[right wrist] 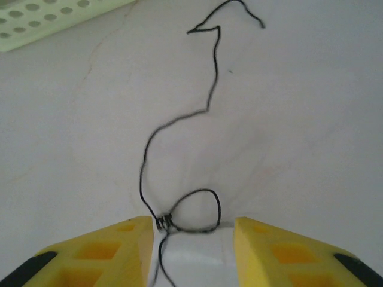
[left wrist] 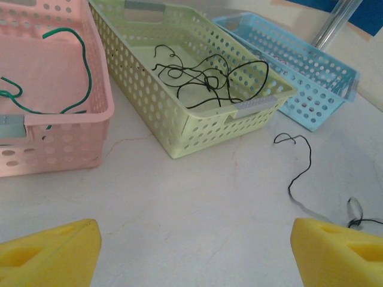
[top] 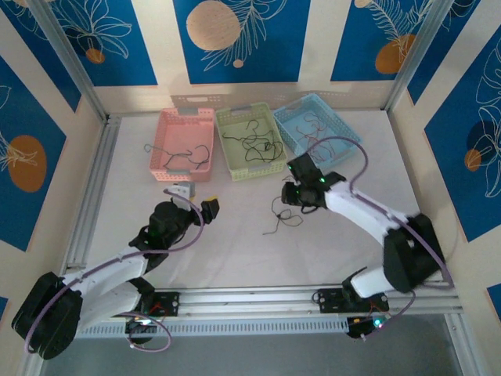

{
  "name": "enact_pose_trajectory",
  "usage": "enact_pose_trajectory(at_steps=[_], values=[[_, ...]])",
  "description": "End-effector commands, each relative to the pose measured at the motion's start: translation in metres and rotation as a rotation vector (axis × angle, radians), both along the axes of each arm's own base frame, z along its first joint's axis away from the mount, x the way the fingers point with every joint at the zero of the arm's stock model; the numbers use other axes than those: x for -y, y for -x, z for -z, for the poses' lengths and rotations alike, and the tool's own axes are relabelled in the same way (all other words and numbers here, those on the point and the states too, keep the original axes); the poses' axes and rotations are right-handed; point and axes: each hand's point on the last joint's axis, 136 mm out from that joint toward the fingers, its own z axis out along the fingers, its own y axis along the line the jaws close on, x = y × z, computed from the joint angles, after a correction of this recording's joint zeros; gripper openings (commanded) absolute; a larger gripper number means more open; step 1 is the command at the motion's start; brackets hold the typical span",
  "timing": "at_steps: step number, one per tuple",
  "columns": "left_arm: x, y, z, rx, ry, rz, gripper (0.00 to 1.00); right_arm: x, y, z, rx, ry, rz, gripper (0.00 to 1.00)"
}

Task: Untangle the cables

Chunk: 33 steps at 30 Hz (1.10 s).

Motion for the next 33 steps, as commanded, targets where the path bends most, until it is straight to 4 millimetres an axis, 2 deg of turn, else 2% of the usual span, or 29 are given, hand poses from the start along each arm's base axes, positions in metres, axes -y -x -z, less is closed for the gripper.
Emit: enact_pose_trajectory(at_steps=[1, 4, 7, 15, 18, 21, 24, 27, 30, 33], values=[[-0.002, -0.002, -0.010, 0.058, 0.013, -0.002, 0.83, -0.010, -0.018, -0.001, -0.022, 0.001, -0.007, 0.46], [-0.002, -0.002, -0.009, 0.058, 0.013, -0.001, 0.83, -0.012, -0.032, 0.014, -0.071, -0.002, 0.012, 0.50], [-0.001, -0.002, -0.008, 0.058, 0.014, 0.002, 0.83, -0.004, -0.045, 0.027, -0.075, 0.024, 0.069, 0.53], [-0.001, -0.002, -0.008, 0.062, 0.017, 0.006, 0.83, 0.008, -0.071, 0.061, -0.095, 0.032, 0.133, 0.51], [-0.001, -0.002, -0.008, 0.062, 0.016, 0.007, 0.83, 0.004, -0.074, 0.074, -0.119, 0.014, 0.115, 0.42], [-0.001, -0.002, -0.007, 0.061, 0.015, 0.007, 0.83, 0.003, -0.073, 0.072, -0.098, 0.007, 0.091, 0.21], [0.000, -0.001, -0.008, 0.064, 0.016, 0.010, 0.83, -0.001, -0.072, 0.055, -0.028, -0.027, 0.052, 0.07], [0.000, -0.001, -0.008, 0.067, 0.018, 0.010, 0.83, -0.007, -0.072, 0.025, 0.075, -0.077, 0.007, 0.03], [-0.001, -0.001, -0.008, 0.069, 0.018, 0.009, 0.83, -0.010, -0.068, -0.022, 0.205, -0.113, -0.022, 0.00], [-0.002, 0.000, -0.008, 0.073, 0.022, 0.006, 0.84, -0.020, -0.063, -0.088, 0.371, -0.174, -0.087, 0.00]])
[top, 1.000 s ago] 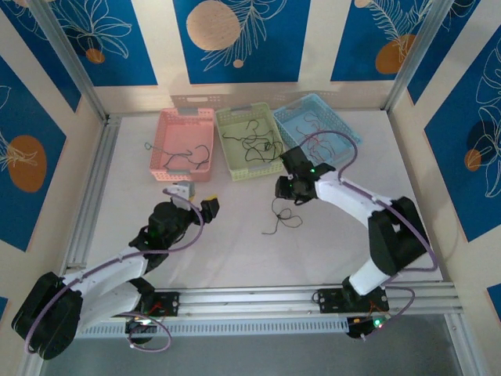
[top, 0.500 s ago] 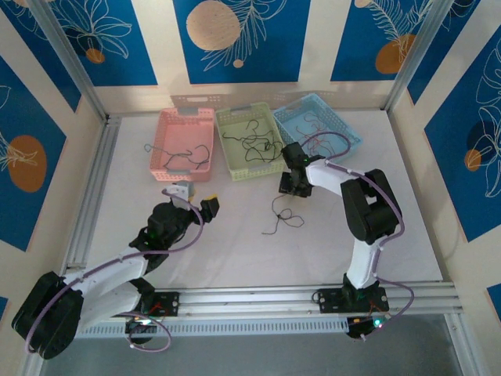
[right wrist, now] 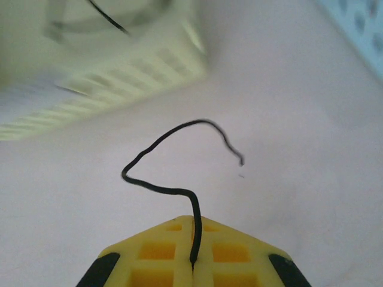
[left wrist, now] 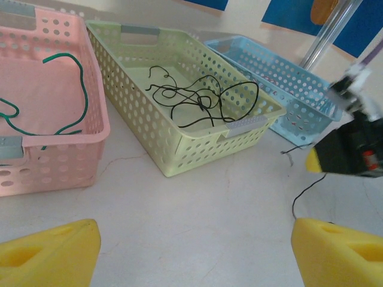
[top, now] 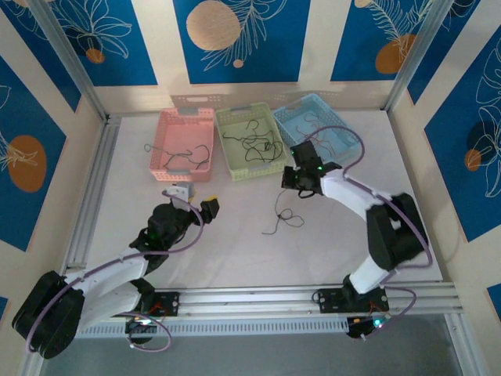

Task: Untangle the cables

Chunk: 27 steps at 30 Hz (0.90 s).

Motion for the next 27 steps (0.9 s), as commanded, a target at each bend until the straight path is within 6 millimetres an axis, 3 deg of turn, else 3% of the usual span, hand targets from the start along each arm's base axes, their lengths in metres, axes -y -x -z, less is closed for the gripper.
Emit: enact_pose_trajectory(at_steps=[1, 9, 15, 22, 24, 27], values=[[-0.002, -0.001, -0.006, 0.038, 0.000, 0.004, 0.83, -0.019, -0.002, -0.093, 0.265, -0.100, -0.094, 0.00], [-0.002, -0.003, -0.003, 0.025, -0.006, -0.007, 0.83, -0.040, -0.006, -0.285, 0.671, -0.278, -0.207, 0.00], [-0.003, -0.003, -0.002, 0.023, -0.006, -0.011, 0.83, -0.052, -0.043, -0.389, 0.900, -0.318, -0.241, 0.00], [-0.003, -0.004, -0.001, 0.020, -0.010, -0.011, 0.83, -0.047, -0.098, -0.467, 1.045, -0.436, -0.212, 0.00], [-0.002, -0.004, -0.002, 0.021, -0.009, -0.009, 0.83, -0.045, -0.121, -0.469, 1.052, -0.450, -0.185, 0.00], [-0.002, -0.004, -0.002, 0.021, -0.011, -0.010, 0.83, -0.050, -0.161, -0.448, 1.046, -0.428, -0.167, 0.00]])
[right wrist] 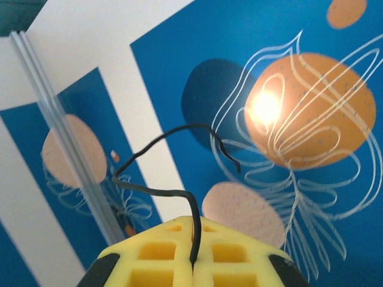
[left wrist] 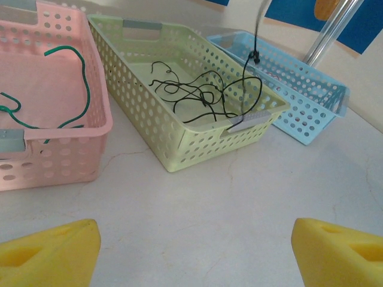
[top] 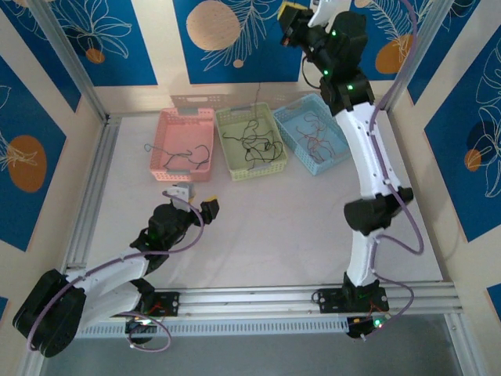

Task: Untangle the cables

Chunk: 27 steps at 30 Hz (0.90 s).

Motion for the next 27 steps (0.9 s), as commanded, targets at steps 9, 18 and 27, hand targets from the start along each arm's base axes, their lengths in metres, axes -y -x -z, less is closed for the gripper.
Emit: enact_pose_trajectory(at_steps=[9, 18, 27], values=[[-0.001, -0.003, -0.007, 0.033, -0.003, -0.003, 0.83, -0.051, -0.105, 0.234, -0.413, 0.140, -0.047, 0.00], [-0.002, -0.004, -0.007, 0.033, -0.003, -0.006, 0.84, -0.054, -0.056, 0.316, -0.532, 0.221, -0.031, 0.49], [-0.013, -0.007, -0.007, 0.017, -0.023, -0.072, 0.85, 0.021, 0.041, 0.291, -0.434, 0.258, 0.156, 0.57]])
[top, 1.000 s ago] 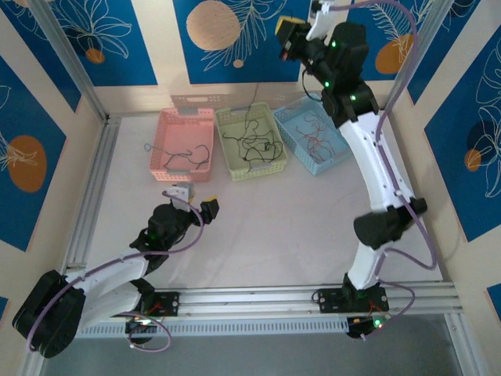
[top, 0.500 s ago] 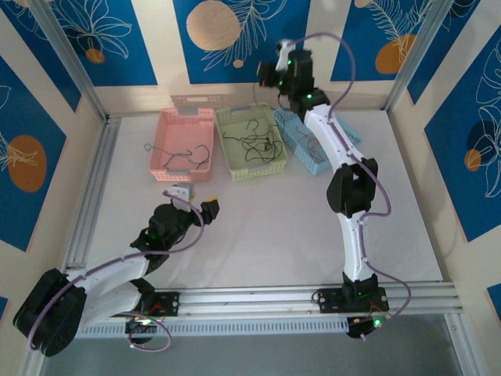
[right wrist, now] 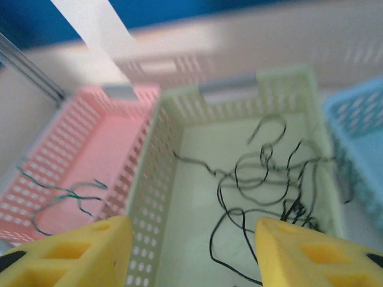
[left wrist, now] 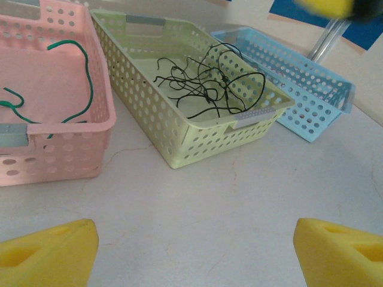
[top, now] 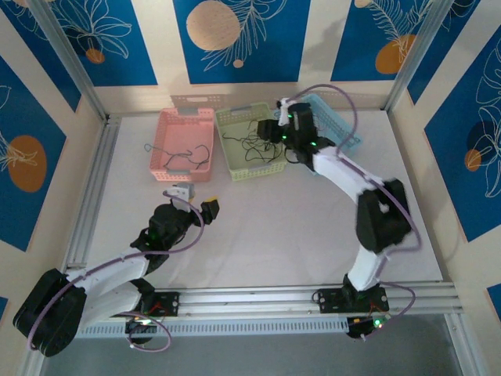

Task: Untangle the cables

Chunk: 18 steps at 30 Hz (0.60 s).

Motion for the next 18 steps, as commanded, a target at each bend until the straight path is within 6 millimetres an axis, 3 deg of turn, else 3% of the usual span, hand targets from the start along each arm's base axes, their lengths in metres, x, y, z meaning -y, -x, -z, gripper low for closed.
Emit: enact_pose_trajectory(at_steps=[1, 5, 12, 15, 18], values=[[-0.015, -0.007, -0.013, 0.031, -0.021, -0.082, 0.85, 0.046, 0.024, -0.037, 0.135, 0.018, 0.137, 0.57], [-0.040, -0.009, -0.031, 0.106, -0.079, -0.199, 0.85, 0.102, 0.064, -0.013, 0.094, 0.065, 0.269, 0.57], [-0.114, -0.018, -0.067, 0.241, -0.343, -0.574, 0.86, 0.189, 0.111, 0.046, 0.073, 0.289, 0.493, 0.56], [-0.122, -0.030, -0.061, 0.269, -0.451, -0.568, 0.86, 0.202, 0.117, 0.067, 0.121, 0.344, 0.480, 0.56], [-0.137, -0.045, -0.041, 0.240, -0.516, -0.581, 0.86, 0.210, 0.115, 0.087, 0.121, 0.369, 0.473, 0.56]])
